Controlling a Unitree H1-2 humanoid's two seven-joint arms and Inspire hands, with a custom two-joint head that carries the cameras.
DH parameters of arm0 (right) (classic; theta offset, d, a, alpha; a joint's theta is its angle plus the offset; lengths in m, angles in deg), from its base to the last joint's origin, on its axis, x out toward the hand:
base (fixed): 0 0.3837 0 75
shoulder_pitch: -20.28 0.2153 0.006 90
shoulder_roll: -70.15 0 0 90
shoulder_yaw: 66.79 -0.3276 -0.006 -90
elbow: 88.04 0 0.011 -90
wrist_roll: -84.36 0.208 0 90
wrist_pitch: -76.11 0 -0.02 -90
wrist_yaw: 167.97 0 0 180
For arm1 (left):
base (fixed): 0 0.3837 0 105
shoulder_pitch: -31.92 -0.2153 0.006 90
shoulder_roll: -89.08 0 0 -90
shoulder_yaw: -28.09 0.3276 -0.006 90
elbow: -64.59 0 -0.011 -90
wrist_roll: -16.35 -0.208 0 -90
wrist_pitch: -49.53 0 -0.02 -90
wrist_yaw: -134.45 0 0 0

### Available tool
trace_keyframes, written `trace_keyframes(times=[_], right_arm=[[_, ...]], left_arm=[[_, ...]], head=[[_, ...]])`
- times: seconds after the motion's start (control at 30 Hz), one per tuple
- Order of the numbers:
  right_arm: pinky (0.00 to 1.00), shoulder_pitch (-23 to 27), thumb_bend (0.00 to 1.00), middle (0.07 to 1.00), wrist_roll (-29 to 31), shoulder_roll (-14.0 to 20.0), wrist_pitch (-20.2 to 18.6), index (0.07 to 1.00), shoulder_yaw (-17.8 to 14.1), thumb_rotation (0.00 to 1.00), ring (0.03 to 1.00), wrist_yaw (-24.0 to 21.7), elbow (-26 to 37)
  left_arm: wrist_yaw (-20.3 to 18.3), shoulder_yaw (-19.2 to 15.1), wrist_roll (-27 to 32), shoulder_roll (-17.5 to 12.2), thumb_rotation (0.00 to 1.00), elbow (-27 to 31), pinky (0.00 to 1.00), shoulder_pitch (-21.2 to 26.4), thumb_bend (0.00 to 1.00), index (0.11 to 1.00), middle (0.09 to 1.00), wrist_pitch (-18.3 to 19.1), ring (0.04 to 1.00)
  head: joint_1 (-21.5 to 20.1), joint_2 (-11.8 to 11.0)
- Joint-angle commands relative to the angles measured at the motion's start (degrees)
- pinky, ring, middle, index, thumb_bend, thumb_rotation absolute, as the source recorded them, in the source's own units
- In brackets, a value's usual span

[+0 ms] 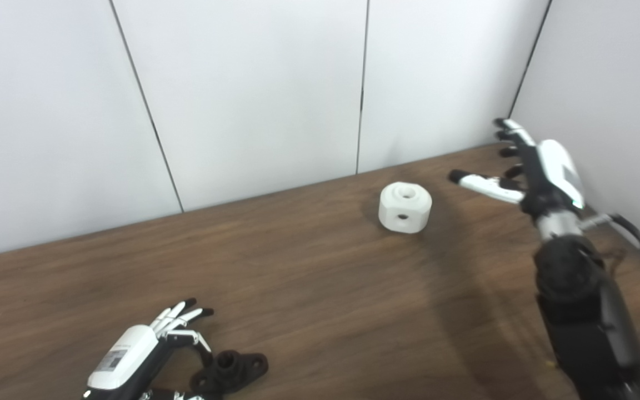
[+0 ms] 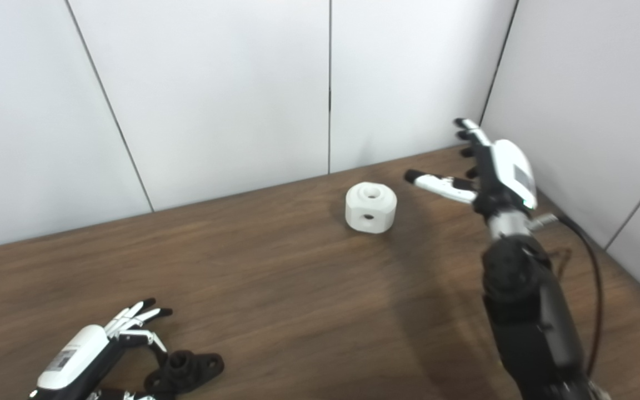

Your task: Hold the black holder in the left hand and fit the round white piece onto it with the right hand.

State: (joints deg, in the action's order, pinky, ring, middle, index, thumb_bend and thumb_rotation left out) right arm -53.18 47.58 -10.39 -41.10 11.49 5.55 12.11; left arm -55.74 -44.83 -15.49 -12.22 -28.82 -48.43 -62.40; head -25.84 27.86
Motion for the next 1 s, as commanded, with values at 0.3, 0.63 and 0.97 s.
trace_keyframes(times=[0.3, 0.63, 0.97], right_arm=[[0.71, 11.6, 1.00, 0.942, -1.4, 5.1, 1.0, 0.901, 10.8, 0.70, 0.937, -1.8, -16.0], [0.70, 13.3, 1.00, 0.972, 1.5, 6.3, 2.4, 0.924, 15.3, 0.69, 0.937, -4.3, -18.3], [0.71, 13.0, 1.00, 0.980, 3.6, 6.9, 3.5, 0.910, 16.9, 0.69, 0.945, -4.6, -18.4]], left_arm=[[0.3, -0.9, -1.4, -1.7, 0.05, -1.4, 1.00, 0.1, 0.51, 0.481, 0.904, 0.0, 1.000], [0.8, -0.7, -1.9, -0.9, 0.05, -2.0, 1.00, 0.2, 0.51, 0.480, 0.898, 0.1, 1.000], [1.9, -1.1, -1.7, -0.9, 0.05, -3.3, 1.00, 0.5, 0.51, 0.480, 0.891, -0.9, 0.999]], head=[[-0.1, -1.0], [-0.6, -2.6], [-1.0, -3.0]])
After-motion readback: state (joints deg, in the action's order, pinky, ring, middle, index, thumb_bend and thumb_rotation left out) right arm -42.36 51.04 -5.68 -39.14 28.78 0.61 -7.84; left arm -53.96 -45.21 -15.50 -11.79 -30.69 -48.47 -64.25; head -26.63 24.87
